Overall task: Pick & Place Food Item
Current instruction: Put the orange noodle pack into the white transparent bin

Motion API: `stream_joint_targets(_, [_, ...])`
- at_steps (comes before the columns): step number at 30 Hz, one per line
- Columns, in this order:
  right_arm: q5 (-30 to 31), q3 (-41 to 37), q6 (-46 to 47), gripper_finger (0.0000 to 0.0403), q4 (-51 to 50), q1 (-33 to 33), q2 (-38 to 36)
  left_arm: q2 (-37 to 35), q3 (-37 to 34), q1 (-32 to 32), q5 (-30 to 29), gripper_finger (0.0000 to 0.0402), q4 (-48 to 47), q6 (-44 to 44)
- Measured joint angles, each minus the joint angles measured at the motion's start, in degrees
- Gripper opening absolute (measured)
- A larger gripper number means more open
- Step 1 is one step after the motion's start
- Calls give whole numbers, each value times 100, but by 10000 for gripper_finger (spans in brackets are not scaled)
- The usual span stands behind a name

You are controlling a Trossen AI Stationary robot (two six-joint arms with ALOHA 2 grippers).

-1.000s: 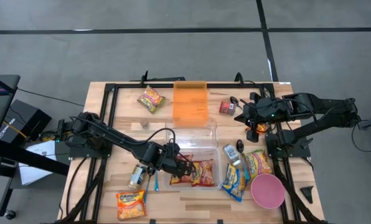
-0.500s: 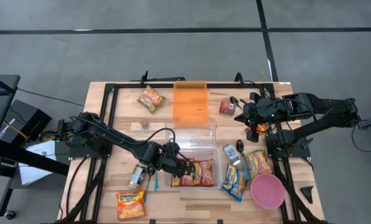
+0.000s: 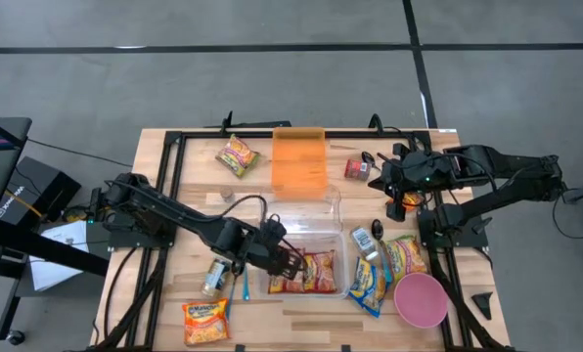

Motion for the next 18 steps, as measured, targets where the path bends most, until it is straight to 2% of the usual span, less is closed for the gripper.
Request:
stream_joint_targets(6, [2,0,2,0,46,-31,0,-747,2,-13,-295,67,76,1511])
stream_joint_targets(11, [8,0,207,0,204,-28,0,-1363,2,-64,-271,67,73,2572])
stream_joint_targets(14, [13,0,459,0,303,-28,0,-1707,2,-161,-42,67,-189,2847])
stream_joint_targets(18, [16,0,854,0,337,-28,0,-2064,0,-354,157,67,-848,2691])
